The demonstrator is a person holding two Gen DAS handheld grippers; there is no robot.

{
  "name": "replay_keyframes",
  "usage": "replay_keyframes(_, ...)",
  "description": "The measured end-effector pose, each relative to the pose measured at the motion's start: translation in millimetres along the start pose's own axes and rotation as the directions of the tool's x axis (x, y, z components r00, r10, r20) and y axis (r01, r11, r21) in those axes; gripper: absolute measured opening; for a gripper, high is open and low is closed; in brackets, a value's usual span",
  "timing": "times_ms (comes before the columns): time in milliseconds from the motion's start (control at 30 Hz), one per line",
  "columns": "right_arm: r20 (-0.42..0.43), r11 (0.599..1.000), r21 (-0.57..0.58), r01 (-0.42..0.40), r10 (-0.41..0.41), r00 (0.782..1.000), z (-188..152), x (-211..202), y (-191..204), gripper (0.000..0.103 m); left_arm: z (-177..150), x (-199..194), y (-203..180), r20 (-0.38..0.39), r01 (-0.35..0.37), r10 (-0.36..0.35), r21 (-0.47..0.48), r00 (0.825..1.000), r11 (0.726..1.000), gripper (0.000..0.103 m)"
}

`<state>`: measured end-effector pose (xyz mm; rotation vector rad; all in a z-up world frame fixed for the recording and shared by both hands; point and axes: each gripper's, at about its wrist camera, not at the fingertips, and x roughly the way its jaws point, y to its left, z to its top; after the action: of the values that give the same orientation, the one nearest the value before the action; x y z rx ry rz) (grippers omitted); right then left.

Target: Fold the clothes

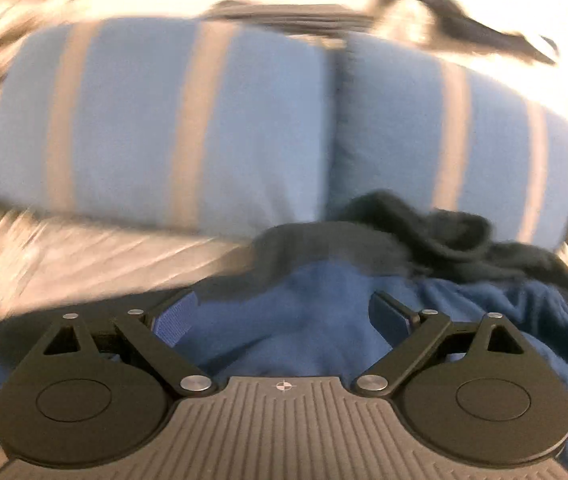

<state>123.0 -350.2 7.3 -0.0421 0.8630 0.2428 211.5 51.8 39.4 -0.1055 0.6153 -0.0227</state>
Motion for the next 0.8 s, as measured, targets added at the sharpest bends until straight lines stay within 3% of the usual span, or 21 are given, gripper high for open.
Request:
replay_keyframes(67,-0.008,0.999,-0.053,-0.007,0.007,1.000,2.0,6.4,18.1,0.103,-7.0,0.6,28.4,-0.056,-0.025,0.018,-0.116,0.998,0.993,0.091)
replay_keyframes(133,-0.025,0.996,-0.087,-0.035,0.033,0.999,4.4,12.4,35.5,0.103,-11.4,4.5,51.6,-0.090,0.018,-0.038,-0.214,0.995,0.977,0.091)
replay_keyframes(267,-0.082,0.981,-0.163,-0.106,0.094,0.992,4.2,25.9,75.6,0.103,-19.3,19.8,83.7,-0.122,0.115,-0.182,-0.423,0.976,0.899,0.091)
replay_keyframes(333,-0.092,0.970,-0.210,-0.124,0.107,0.990,3.9,31.5,96.8,0.103,-24.7,31.2,94.4,-0.125,0.151,-0.253,-0.528,0.959,0.835,0.091)
replay_keyframes(467,-0.070,0.948,-0.300,-0.106,0.089,0.994,7.9,45.3,136.4,0.103,-42.1,60.1,102.5,-0.132,0.194,-0.406,-0.721,0.904,0.666,0.089)
replay_keyframes(533,-0.041,0.938,-0.336,-0.084,0.074,0.996,11.2,52.3,153.2,0.103,-50.1,71.3,102.4,-0.113,0.206,-0.454,-0.776,0.884,0.595,0.086)
replay_keyframes(600,-0.011,0.930,-0.361,-0.067,0.067,0.998,15.6,59.4,168.6,0.103,-56.3,79.8,104.0,-0.084,0.221,-0.485,-0.814,0.870,0.537,0.086)
replay_keyframes(700,0.031,0.921,-0.386,-0.050,0.067,0.997,26.2,69.2,187.9,0.103,-65.2,92.2,108.9,-0.046,0.221,-0.516,-0.869,0.855,0.442,0.075)
replay_keyframes(800,0.073,0.906,-0.423,-0.028,0.064,0.995,36.3,78.1,204.7,0.103,-72.7,102.7,116.1,-0.011,0.215,-0.524,-0.905,0.851,0.367,0.066)
